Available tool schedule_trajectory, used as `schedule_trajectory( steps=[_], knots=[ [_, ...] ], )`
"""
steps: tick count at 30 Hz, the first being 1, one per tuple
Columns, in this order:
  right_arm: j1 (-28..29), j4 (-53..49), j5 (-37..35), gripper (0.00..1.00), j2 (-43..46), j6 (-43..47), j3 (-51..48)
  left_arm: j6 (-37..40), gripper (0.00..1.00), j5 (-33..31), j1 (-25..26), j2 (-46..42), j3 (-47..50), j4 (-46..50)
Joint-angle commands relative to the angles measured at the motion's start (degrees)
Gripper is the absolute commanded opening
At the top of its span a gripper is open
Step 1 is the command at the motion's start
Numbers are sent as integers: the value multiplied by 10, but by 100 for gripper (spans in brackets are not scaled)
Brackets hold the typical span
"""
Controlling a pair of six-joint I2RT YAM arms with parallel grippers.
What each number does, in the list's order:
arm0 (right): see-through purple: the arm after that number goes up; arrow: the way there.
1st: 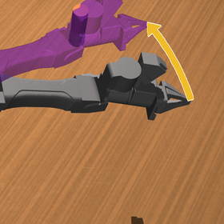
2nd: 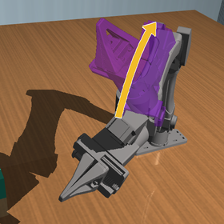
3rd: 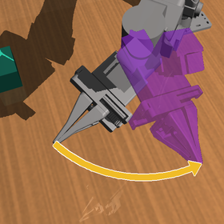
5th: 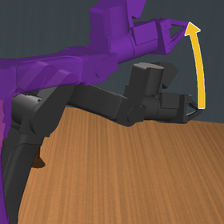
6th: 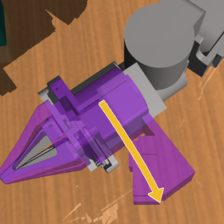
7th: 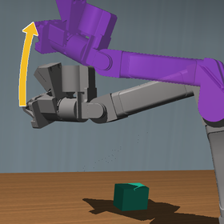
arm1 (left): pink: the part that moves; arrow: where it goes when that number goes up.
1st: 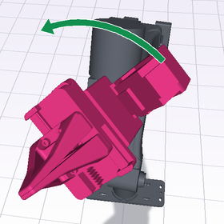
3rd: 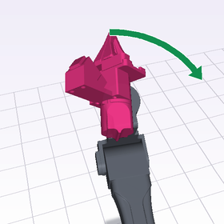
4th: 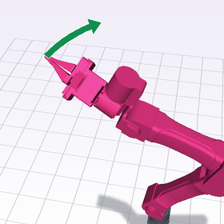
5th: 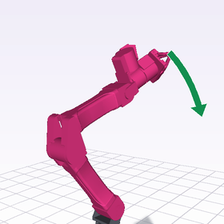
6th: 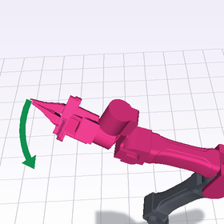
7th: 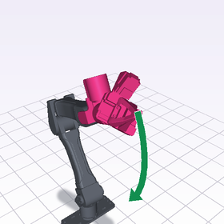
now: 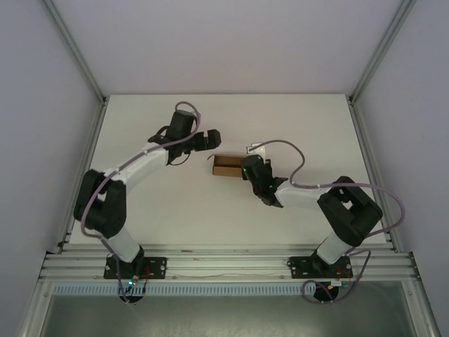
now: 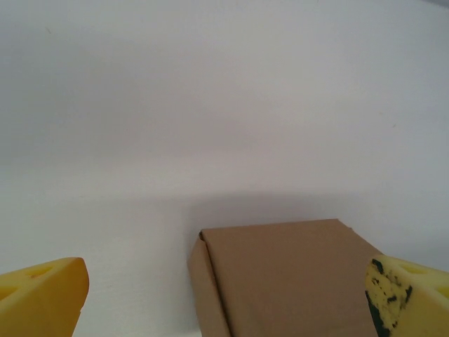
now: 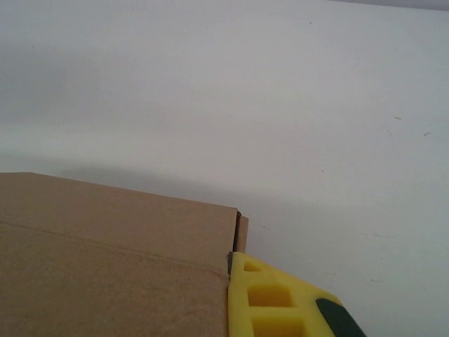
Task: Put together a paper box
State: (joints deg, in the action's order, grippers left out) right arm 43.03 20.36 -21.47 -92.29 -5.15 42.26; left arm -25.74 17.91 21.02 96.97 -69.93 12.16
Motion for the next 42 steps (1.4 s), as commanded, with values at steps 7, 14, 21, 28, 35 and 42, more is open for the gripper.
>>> schedule_trajectory(
  steps=[7, 14, 21, 28, 35, 42],
  knots=[
    [43, 17, -57, 10, -10, 37, -32, -17, 83, 91, 4, 69, 19, -11],
    [50, 23, -36, 20, 25, 4, -69, -33, 71, 113, 4, 71, 96, -79],
    [51, -2, 4, 43, 98, -13, -107, -50, 62, 144, 5, 84, 143, -138],
    [50, -87, 38, 68, 206, -46, -137, -56, 54, 162, 3, 104, 144, -178],
    [23, -121, 56, 100, 260, -94, -142, -83, 45, 185, -9, 120, 144, -207],
    [-78, -183, 194, 100, 245, -186, -81, -116, 30, 238, -34, 137, 179, -285]
  ],
)
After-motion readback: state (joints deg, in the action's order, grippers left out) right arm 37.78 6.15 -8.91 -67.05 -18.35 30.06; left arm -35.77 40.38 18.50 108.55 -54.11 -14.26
